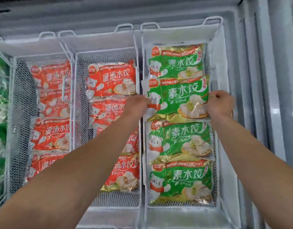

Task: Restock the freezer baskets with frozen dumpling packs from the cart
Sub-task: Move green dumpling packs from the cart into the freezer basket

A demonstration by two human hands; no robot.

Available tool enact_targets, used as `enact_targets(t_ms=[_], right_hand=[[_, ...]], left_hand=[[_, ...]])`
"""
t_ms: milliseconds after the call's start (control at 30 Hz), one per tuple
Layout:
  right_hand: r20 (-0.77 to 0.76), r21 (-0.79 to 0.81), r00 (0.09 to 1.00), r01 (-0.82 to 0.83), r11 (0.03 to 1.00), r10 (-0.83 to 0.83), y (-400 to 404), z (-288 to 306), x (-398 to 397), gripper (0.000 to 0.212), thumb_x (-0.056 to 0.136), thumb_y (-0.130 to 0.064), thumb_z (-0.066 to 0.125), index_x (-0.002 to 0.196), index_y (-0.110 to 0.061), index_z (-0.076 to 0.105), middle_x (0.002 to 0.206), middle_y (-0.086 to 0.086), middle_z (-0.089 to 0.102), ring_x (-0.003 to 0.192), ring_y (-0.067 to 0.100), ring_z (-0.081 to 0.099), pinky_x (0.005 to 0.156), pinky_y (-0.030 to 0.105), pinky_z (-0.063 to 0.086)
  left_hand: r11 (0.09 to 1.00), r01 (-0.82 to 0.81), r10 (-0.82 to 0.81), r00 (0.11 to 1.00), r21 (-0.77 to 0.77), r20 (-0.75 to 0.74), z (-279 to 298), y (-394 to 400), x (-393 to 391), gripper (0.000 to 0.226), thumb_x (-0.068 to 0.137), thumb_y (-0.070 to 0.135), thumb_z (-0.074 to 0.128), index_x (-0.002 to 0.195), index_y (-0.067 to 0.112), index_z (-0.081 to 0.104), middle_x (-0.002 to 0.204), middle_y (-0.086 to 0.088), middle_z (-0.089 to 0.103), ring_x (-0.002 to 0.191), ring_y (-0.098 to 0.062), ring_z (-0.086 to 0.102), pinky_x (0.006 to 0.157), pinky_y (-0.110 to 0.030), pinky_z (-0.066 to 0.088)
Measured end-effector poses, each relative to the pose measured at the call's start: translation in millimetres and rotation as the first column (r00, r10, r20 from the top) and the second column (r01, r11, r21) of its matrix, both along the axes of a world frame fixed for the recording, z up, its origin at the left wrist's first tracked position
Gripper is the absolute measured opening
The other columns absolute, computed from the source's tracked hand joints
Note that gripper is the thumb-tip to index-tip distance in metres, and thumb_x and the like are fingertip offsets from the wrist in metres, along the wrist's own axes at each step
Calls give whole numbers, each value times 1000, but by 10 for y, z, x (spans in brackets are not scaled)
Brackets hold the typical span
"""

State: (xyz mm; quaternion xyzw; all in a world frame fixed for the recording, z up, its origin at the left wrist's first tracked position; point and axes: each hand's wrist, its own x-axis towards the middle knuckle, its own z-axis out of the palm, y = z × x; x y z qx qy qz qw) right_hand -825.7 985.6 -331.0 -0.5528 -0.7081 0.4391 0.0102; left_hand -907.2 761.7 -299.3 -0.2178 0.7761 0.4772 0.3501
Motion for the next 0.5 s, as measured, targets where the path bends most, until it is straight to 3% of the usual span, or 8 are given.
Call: enact_targets(t_ms=[100,200,233,333,400,500], right_hand=[[36,21,999,-8,1000,7,27,-102,-46,22,95,-17,47,106,-13,66,101,6,67,93,22,62,86,34,53],[78,-4,995,-66,998,66,-69,-115,36,30,87,-16,54,117,-14,59,108,1,63,97,20,61,83,31,49],[82,0,991,-105,995,104,-124,-83,79,35,83,-17,56,117,-13,59,111,4,63,100,22,61,84,32,50],[100,-4,976,-192,981,191,-254,27,186,44,83,-17,56,126,-12,59,123,10,62,107,26,60,87,29,47],[96,-39,972,-213,976,216,-350,138,270,50,89,-19,57,138,-12,51,136,10,53,121,27,55,94,28,42],[64,-49,959,-274,960,277,-560,377,476,52,92,-20,57,142,-14,48,146,7,46,130,27,49,107,34,40]], left_hand=[[996,85,-85,996,-15,11,-71,50,-50,11,87,16,68,83,7,64,89,-11,62,88,-24,58,79,-36,46],[983,176,-176,984,-53,2,-86,-3,-3,44,85,25,67,125,6,63,123,-4,63,115,-24,58,97,-37,47],[980,191,-192,981,-51,-15,-30,-36,31,46,86,25,66,129,9,62,123,-1,62,117,-24,58,97,-37,48],[979,198,-199,980,-43,-25,109,-135,126,40,94,16,61,134,14,57,117,1,58,107,-21,56,99,-35,46],[972,233,-235,970,-37,-57,241,-207,211,26,94,12,59,119,20,61,112,-1,61,95,-18,56,92,-33,46],[949,311,-315,942,-45,-115,450,-352,394,20,92,11,60,108,19,66,111,-6,68,99,-24,61,90,-37,49]])
